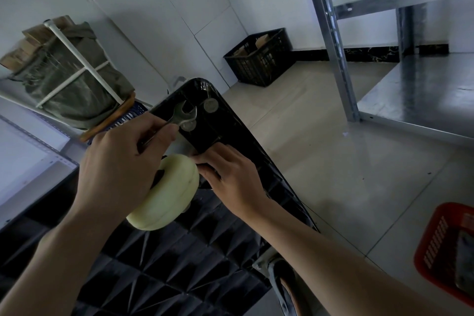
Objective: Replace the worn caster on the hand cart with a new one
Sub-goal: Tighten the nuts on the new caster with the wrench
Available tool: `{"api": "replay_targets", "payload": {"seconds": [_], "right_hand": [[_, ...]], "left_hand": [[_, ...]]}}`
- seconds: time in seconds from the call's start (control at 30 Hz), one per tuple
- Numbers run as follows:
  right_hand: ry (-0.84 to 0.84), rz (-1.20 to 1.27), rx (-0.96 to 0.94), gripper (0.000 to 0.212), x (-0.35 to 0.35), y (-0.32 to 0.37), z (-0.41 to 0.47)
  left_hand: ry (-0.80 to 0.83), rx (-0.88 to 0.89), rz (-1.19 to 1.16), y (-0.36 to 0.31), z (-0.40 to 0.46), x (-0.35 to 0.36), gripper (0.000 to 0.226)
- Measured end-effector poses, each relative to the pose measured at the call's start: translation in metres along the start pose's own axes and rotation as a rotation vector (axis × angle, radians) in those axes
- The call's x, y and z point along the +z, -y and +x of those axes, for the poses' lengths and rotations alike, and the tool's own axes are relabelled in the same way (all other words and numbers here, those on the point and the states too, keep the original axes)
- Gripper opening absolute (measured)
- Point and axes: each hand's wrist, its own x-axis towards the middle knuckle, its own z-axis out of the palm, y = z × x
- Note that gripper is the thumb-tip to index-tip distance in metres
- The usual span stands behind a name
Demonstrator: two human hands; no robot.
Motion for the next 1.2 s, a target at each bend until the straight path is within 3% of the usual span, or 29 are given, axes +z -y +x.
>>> {"api": "replay_targets", "payload": {"seconds": [0.27, 0.5, 0.97, 1.2], "right_hand": [[-0.026, -0.023, 0.014, 0.02, 0.002, 0.007, 0.001], [0.108, 0.025, -0.047, 0.019, -0.008, -0.005, 0.007], [-0.011, 0.046, 0.038, 0.009, -0.003, 0.003, 0.004], [0.157, 0.017, 0.035, 0.024, -0.018, 0.007, 0.007]], "left_hand": [[0.008, -0.004, 0.008, -0.003, 0.0, 0.0, 0.018], [0.011, 0.001, 0.007, -0.003, 0.0, -0.002, 0.021], [0.002, -0.02, -0.003, -0.007, -0.001, -0.001, 0.018], [-0.012, -0.043, 0.013, -0.017, -0.005, -0.01, 0.015]]}}
